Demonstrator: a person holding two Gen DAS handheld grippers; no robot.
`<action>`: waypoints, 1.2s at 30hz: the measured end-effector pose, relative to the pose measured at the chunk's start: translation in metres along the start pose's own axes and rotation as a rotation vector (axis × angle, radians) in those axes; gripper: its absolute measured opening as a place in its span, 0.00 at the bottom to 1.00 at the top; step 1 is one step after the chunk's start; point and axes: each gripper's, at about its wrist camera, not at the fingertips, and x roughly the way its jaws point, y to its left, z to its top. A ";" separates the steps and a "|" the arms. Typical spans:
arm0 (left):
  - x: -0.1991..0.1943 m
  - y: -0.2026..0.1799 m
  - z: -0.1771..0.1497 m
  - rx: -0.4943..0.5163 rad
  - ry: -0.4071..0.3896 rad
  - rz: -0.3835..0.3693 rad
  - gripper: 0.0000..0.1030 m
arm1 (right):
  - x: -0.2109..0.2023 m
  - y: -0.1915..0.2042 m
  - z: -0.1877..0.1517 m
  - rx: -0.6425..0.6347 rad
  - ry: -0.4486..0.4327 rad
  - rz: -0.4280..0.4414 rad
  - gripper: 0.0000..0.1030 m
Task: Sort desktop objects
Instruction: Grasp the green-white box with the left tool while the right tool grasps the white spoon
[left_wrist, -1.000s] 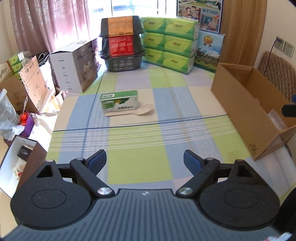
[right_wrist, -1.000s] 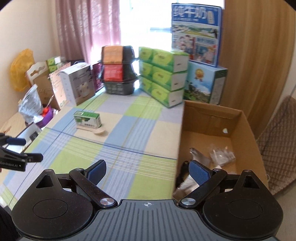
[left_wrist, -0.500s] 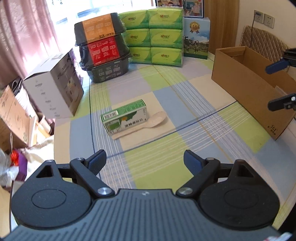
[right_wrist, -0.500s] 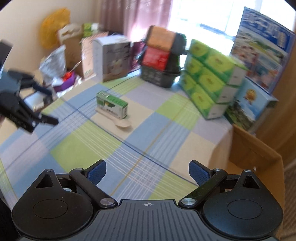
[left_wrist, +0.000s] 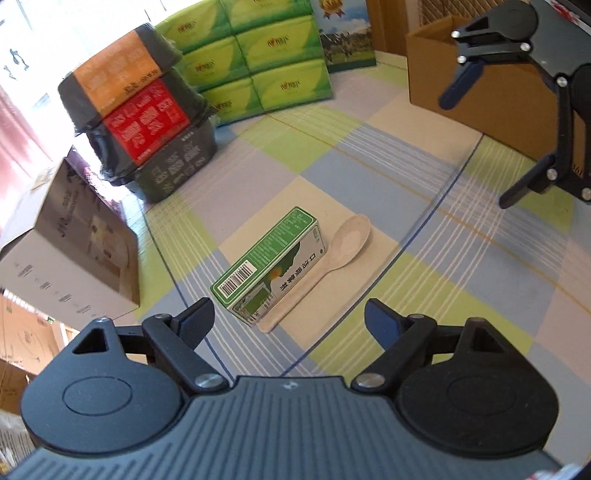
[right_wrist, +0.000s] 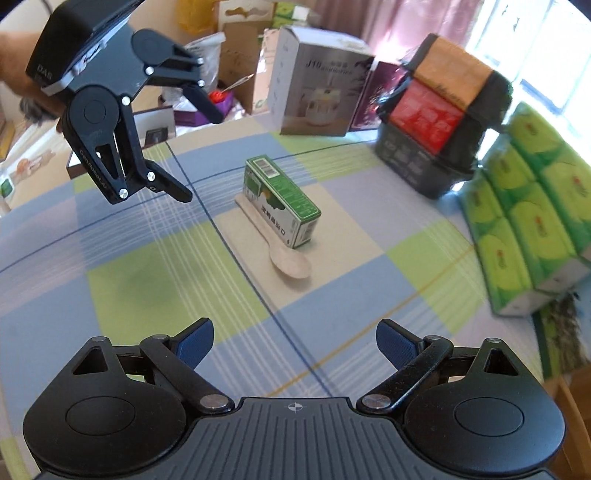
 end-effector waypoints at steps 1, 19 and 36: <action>0.006 0.003 0.001 0.008 0.005 -0.008 0.79 | 0.007 -0.002 0.002 -0.009 0.005 0.008 0.84; 0.090 0.037 0.019 0.105 0.049 -0.078 0.68 | 0.103 -0.022 0.029 -0.114 0.038 0.093 0.77; 0.111 0.033 0.021 0.116 0.078 -0.159 0.29 | 0.134 -0.022 0.045 -0.073 0.026 0.162 0.34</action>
